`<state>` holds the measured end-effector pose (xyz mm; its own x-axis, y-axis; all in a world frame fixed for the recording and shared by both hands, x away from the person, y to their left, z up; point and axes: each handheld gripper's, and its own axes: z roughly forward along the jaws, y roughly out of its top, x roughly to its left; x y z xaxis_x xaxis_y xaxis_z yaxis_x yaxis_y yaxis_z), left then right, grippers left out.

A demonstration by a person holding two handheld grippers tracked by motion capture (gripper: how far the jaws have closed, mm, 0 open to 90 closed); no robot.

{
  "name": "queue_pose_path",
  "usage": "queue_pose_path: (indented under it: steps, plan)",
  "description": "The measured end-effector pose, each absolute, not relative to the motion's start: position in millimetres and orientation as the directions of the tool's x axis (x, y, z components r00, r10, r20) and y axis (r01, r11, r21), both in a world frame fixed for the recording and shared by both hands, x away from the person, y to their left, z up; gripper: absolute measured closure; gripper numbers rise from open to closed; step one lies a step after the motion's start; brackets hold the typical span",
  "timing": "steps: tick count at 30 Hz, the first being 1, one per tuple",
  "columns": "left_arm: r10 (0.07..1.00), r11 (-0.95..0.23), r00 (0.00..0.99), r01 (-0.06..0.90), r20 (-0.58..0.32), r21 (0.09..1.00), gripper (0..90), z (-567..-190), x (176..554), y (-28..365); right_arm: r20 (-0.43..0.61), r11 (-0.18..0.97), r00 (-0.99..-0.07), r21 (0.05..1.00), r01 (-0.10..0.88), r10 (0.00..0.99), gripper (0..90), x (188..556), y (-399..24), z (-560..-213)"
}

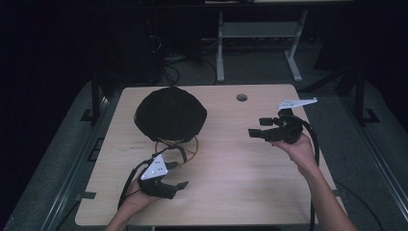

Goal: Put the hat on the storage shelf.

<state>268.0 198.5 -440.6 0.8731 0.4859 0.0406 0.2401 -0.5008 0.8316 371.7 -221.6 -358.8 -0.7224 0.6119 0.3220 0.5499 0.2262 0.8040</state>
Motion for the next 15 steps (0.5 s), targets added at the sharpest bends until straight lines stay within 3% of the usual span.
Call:
queue_pose_path:
  steps: [15]
  plan:
    - [0.493,-0.490,0.869,0.254,0.025,0.834,24.1,-442,268,197,0.358,0.205,-0.686,0.777,0.595,0.634,18.1,356,-246,-389]
